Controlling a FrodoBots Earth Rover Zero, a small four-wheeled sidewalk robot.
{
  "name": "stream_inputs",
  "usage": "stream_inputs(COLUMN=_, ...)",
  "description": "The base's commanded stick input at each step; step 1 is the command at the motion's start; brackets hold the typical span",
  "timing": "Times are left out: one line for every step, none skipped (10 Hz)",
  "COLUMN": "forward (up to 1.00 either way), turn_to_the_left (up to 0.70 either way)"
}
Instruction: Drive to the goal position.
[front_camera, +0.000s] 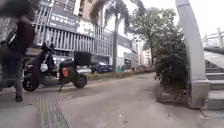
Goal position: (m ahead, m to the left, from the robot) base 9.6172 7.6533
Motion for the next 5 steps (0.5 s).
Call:
stream_inputs(forward=0.45, turn_to_the_left=0.00)
stream_inputs(forward=0.45, turn_to_the_left=0.00)
stream_inputs(forward=0.45, turn_to_the_left=0.00)
stream_inputs(forward=0.45, turn_to_the_left=0.00)
stream_inputs(forward=0.54, turn_to_the_left=0.00)
